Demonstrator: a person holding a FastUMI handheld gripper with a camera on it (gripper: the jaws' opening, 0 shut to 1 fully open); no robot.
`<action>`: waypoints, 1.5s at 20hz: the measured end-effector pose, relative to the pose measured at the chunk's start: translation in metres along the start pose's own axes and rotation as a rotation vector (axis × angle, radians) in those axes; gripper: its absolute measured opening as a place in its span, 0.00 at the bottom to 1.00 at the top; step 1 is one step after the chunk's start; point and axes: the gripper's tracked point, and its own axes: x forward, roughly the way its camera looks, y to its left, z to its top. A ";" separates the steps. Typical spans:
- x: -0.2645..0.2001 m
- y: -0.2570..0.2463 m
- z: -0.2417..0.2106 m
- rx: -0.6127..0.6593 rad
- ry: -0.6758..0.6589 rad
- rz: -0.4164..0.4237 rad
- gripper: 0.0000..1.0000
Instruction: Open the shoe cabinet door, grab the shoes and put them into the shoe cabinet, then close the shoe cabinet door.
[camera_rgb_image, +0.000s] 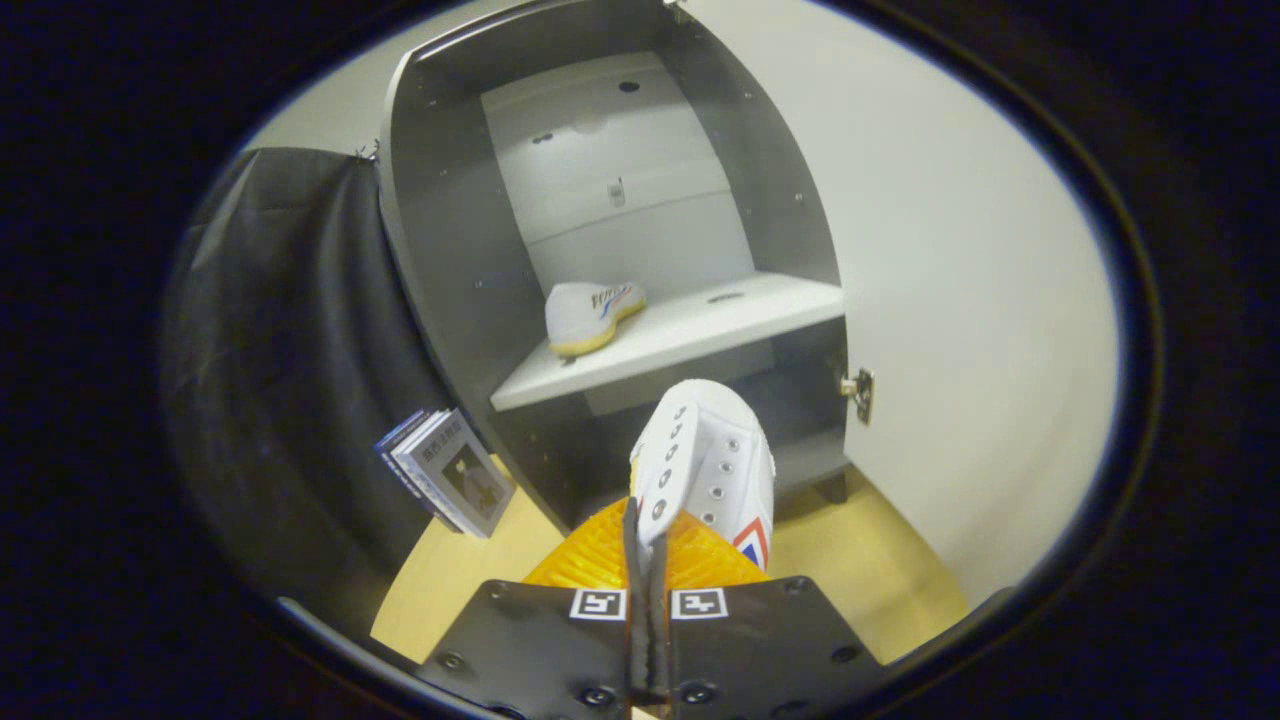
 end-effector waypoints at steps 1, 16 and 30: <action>0.002 -0.002 0.014 -0.004 -0.023 -0.007 0.02; 0.071 -0.019 0.165 -0.068 -0.233 -0.093 0.02; 0.201 -0.021 0.184 -0.152 -0.104 -0.129 0.02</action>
